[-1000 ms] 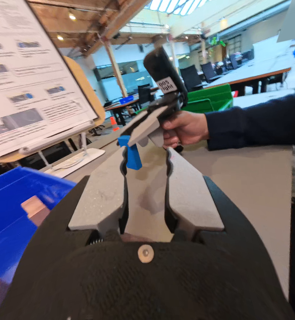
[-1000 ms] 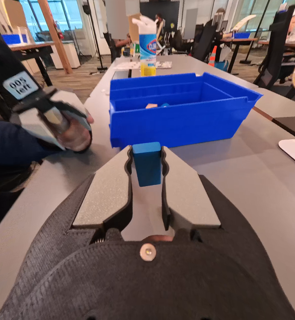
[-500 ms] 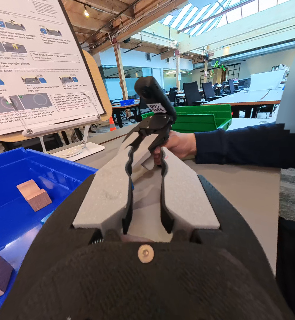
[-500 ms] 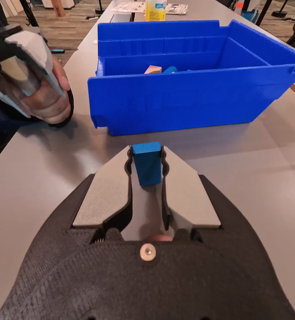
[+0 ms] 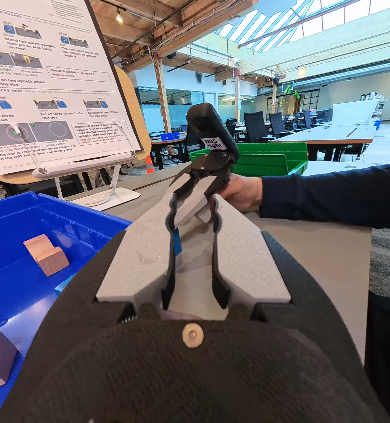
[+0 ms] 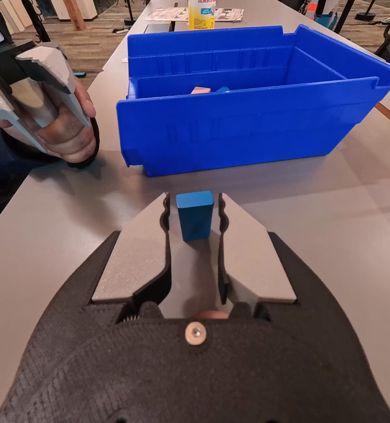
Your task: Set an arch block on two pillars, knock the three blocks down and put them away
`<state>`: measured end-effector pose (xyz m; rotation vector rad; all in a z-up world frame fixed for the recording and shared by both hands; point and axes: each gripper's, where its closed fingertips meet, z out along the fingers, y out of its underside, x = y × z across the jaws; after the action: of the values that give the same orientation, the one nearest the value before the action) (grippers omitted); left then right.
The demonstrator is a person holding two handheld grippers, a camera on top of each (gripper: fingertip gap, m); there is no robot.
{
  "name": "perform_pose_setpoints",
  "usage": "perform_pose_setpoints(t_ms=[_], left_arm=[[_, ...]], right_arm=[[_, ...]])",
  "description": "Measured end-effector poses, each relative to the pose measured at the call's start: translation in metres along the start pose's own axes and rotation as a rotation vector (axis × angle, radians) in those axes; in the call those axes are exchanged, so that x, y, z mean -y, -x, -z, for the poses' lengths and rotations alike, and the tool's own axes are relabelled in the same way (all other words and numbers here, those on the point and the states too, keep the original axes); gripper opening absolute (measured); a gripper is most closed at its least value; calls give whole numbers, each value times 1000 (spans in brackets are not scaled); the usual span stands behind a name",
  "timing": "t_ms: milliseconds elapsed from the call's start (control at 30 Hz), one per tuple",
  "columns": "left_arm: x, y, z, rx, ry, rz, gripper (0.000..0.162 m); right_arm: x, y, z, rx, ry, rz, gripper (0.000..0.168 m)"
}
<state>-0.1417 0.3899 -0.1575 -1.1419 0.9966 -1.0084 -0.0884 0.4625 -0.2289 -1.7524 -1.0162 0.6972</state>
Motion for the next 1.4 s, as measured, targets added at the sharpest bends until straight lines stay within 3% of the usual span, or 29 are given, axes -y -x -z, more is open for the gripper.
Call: perform_pose_setpoints(t_ms=[300,533,633,733,867,1067,1267,1333,1367,1400], left_arm=[[-2,21,18,70,34,-37,31],[-47,35,73,-70,460,-31,36],[-74,57,83,44,656,-157,53],[-86,81,85,150,727,-244,48],[-86,88,91,129,768,-178,36],[-82,108,102,161,810,-139,51],[-11,123,62,288,537,259,36],[-32,134,46,326,667,290,45],[-48,142,38,365,736,302,61],[-64,147,31,399,798,332,66]], right_arm=[[16,-13,35,-106,-193,-72,46],[18,-23,47,-117,-246,-134,46],[18,-23,46,-108,-242,-143,46],[19,-22,48,-121,-257,-132,46],[20,-21,49,-117,-266,-138,45],[19,-18,47,-103,-255,-129,45],[19,-15,44,-92,-241,-126,46],[19,-15,44,-96,-242,-122,46],[19,-15,44,-100,-244,-120,46],[19,-15,45,-103,-244,-118,46]])
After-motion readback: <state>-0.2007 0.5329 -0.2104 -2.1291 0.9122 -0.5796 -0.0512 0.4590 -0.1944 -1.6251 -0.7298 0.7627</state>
